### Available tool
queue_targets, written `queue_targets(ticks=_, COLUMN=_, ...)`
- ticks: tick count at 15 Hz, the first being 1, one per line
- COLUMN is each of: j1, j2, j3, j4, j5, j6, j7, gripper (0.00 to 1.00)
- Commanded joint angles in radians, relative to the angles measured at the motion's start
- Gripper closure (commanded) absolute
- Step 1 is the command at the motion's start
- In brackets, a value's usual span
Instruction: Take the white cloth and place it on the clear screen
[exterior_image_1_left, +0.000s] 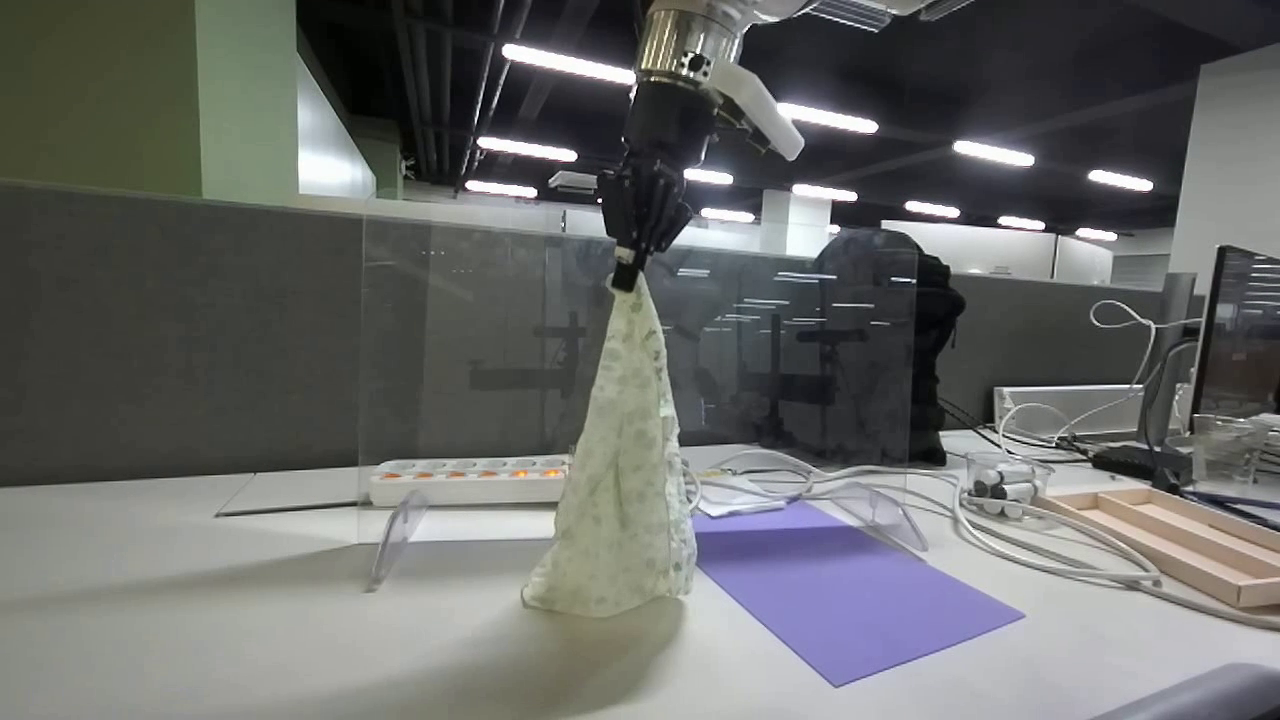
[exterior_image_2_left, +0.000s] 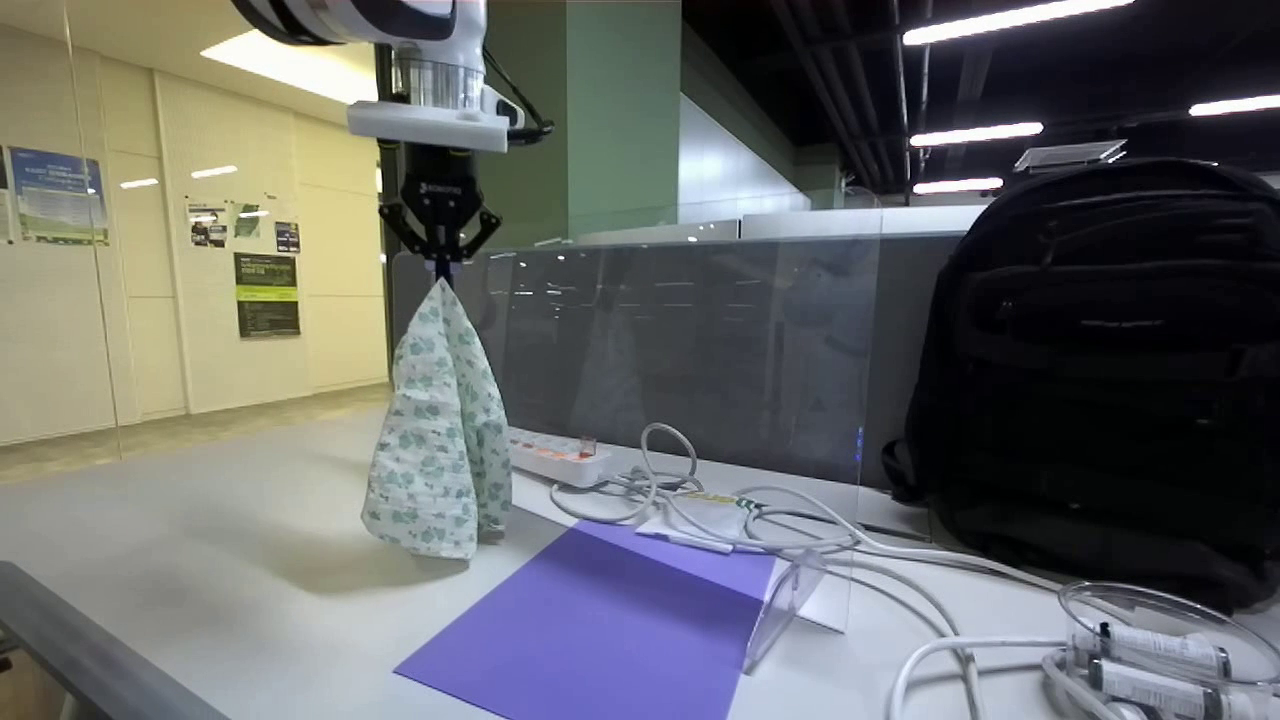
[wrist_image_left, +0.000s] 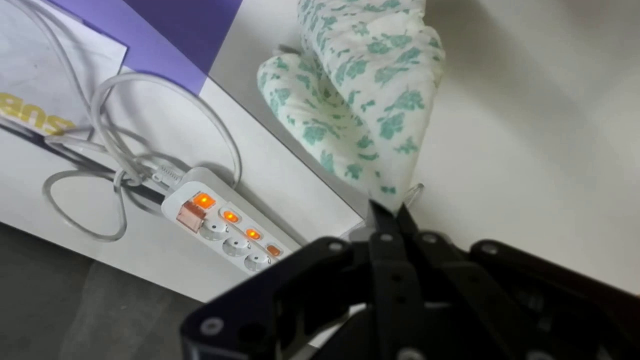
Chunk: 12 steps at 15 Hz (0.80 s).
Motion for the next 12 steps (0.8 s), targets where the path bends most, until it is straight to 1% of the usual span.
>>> queue_targets(ticks=1, j1=0.036, j2=-0.020, j3=-0.020, j4=0.040, j5=-0.060, j6=0.033, j7=0.008, gripper=1.00)
queue_targets(ticks=5, j1=0.058, j2=-0.053, j3=-0.013, j4=0.092, j5=-0.132, j6=0.093, j7=0.045, gripper=1.00)
queue_targets(ticks=9, j1=0.072, j2=-0.087, j3=-0.009, j4=0.141, j5=-0.182, j6=0.087, j7=0.117, gripper=1.00)
queue_targets(ticks=12, j1=0.065, j2=-0.108, j3=-0.010, j4=0.169, j5=-0.228, j6=0.160, j7=0.195, gripper=1.00)
